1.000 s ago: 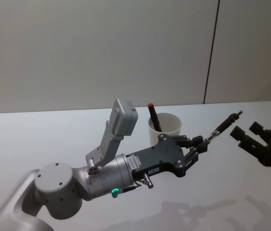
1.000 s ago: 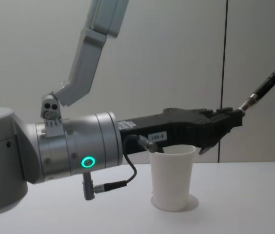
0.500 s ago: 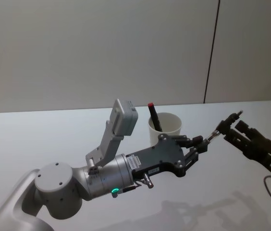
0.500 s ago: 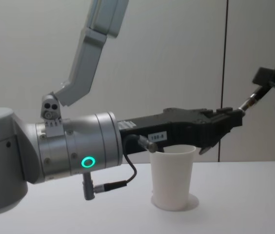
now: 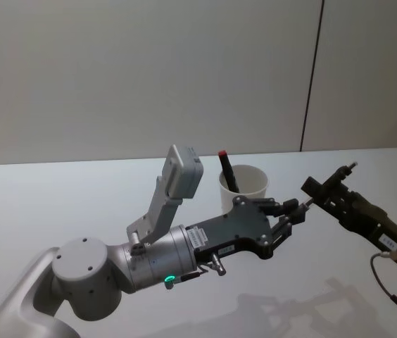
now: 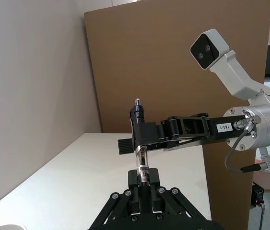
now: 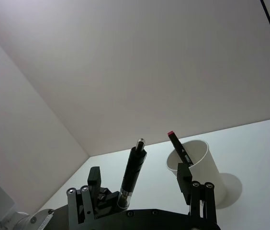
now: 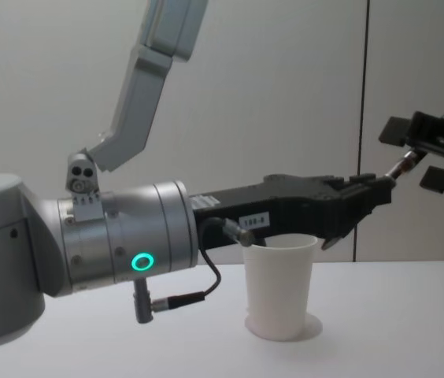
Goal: Place the pen into the pen holder.
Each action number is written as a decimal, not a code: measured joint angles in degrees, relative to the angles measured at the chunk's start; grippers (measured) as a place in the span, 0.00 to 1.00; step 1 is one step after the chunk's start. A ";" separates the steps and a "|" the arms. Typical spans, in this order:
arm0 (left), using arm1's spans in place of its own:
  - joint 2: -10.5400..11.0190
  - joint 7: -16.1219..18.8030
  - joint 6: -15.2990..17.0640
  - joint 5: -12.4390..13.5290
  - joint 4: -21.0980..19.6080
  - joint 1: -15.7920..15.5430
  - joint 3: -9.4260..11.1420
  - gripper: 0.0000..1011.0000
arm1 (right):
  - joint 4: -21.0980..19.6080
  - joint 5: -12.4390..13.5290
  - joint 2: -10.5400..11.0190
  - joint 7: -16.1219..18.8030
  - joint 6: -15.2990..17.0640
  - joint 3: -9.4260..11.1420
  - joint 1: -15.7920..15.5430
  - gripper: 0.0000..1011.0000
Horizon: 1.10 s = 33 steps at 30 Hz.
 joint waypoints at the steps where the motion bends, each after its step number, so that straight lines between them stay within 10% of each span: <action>1: 0.00 0.00 0.00 0.00 0.00 0.00 0.00 0.14 | -0.11 0.15 -0.07 -0.34 0.15 -0.09 0.02 0.99; 20: 0.00 0.00 0.00 0.00 0.00 0.00 0.00 0.14 | -1.08 2.42 -0.37 -4.11 -0.30 -0.92 0.13 0.99; 33: 0.00 -0.01 0.00 0.00 0.00 0.00 0.00 0.14 | -1.81 2.96 0.40 -4.27 -0.48 -1.27 0.18 0.67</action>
